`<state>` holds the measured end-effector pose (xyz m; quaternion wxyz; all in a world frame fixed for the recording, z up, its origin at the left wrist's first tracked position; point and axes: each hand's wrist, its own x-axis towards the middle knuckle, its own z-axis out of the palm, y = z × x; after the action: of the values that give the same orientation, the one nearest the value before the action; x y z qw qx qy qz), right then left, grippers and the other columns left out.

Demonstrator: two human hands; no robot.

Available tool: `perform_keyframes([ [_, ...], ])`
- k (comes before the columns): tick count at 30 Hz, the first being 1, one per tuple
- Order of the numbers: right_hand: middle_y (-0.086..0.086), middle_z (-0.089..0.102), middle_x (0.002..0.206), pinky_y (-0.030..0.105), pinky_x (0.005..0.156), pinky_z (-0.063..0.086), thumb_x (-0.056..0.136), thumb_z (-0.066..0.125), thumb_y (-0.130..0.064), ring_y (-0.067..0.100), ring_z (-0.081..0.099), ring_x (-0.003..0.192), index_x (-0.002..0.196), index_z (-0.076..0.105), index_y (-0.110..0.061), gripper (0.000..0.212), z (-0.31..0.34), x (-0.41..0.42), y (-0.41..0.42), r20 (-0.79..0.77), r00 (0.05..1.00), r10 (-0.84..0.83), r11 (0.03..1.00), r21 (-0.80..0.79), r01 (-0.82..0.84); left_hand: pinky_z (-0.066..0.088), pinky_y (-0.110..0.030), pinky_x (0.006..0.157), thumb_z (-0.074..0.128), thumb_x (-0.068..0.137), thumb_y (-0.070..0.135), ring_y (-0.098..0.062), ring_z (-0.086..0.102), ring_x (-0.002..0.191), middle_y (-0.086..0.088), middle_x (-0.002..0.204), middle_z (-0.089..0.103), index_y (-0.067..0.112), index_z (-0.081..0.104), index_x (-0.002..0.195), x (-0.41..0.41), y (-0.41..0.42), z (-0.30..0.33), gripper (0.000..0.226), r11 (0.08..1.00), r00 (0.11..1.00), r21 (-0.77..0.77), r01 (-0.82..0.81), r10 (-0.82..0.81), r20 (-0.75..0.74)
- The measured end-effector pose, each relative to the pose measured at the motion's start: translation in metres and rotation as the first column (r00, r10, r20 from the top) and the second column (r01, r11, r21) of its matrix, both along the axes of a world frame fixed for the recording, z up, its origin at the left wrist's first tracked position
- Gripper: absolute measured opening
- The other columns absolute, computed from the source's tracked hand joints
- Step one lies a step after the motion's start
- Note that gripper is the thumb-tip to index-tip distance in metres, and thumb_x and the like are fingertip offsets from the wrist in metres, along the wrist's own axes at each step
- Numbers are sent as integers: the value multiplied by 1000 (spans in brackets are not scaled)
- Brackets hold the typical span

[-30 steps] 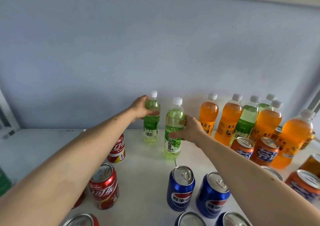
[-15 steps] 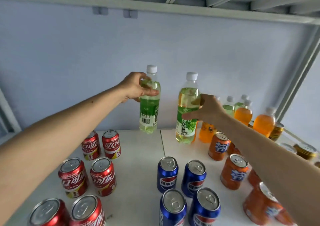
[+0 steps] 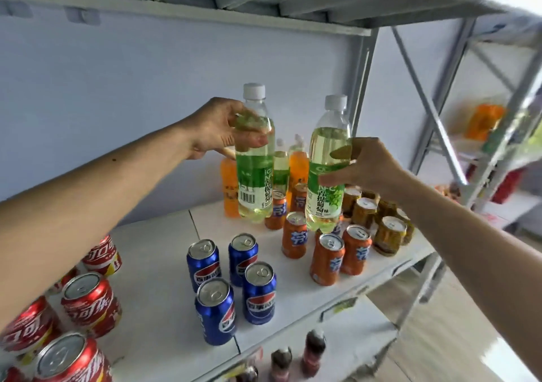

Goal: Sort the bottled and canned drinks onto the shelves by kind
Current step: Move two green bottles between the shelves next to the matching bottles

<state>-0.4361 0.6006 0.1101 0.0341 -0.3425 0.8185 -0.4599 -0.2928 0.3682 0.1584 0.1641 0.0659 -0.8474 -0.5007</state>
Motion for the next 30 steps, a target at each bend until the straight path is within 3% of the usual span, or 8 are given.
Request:
perform_keyframes([
  [3, 9, 74, 96, 43, 82, 59, 54, 93, -14, 24, 71, 90, 89, 69, -15, 42, 0, -9, 54, -17, 999, -49, 999, -9, 49, 59, -36, 62, 81, 61, 22, -10, 73, 88, 5, 98, 75, 13, 65, 113, -26, 45, 2, 56, 994, 995, -44, 96, -96, -1],
  [7, 4, 75, 93, 42, 81, 60, 46, 94, -22, 21, 72, 87, 82, 66, -24, 46, -3, -36, 129, -29, 992, -120, 993, -18, 119, 60, -35, 63, 82, 59, 25, -13, 73, 85, 0, 99, 75, 11, 65, 114, -71, 116, -4, 60, 978, 979, -58, 201, -202, -11],
  [10, 9, 75, 97, 39, 79, 61, 49, 94, -16, 21, 73, 87, 90, 66, -16, 50, -7, -63, 184, 3, 991, -135, 991, -15, 135, 61, -33, 64, 81, 57, 28, -7, 72, 82, 5, 91, 73, 15, 67, 109, -105, 170, -10, 56, 966, 967, -65, 251, -253, -28],
  [14, 9, 72, 101, 30, 68, 61, 33, 92, -33, 21, 74, 86, 109, 66, -3, 86, -14, -106, 260, 17, 989, -148, 989, -25, 148, 59, -31, 62, 83, 59, 25, -12, 72, 86, -2, 98, 73, 12, 65, 115, -157, 238, -22, 60, 952, 952, 0, 306, -306, -28],
  [16, 7, 73, 99, 31, 67, 61, 37, 94, -29, 22, 74, 85, 107, 67, -4, 79, -19, -126, 288, 16, 987, -158, 987, -31, 159, 61, -36, 64, 84, 61, 23, -13, 73, 86, -2, 99, 74, 11, 64, 119, -179, 263, -29, 62, 950, 951, 30, 310, -309, -23],
  [19, 3, 76, 90, 27, 61, 58, 50, 94, -12, 20, 75, 80, 100, 70, -7, 56, -27, -161, 338, 33, 984, -176, 984, -31, 177, 59, -31, 61, 84, 67, 17, -12, 73, 84, 1, 97, 73, 12, 64, 118, -222, 311, -39, 55, 942, 944, 50, 331, -331, -16],
  [25, 5, 76, 88, 37, 72, 60, 48, 95, -13, 24, 74, 83, 99, 72, -7, 56, -45, -241, 419, 58, 970, -238, 970, -39, 240, 57, -30, 61, 85, 67, 18, -17, 71, 90, 1, 99, 73, 11, 62, 121, -315, 391, -53, 58, 917, 918, 50, 395, -396, 8],
  [30, 2, 76, 85, 46, 81, 59, 49, 94, -9, 25, 73, 86, 84, 70, -21, 45, -51, -311, 474, 56, 948, -314, 945, -78, 318, 55, -26, 58, 85, 65, 18, -12, 72, 81, -1, 94, 73, 8, 64, 116, -400, 442, -62, 57, 876, 877, 50, 480, -479, -20],
])
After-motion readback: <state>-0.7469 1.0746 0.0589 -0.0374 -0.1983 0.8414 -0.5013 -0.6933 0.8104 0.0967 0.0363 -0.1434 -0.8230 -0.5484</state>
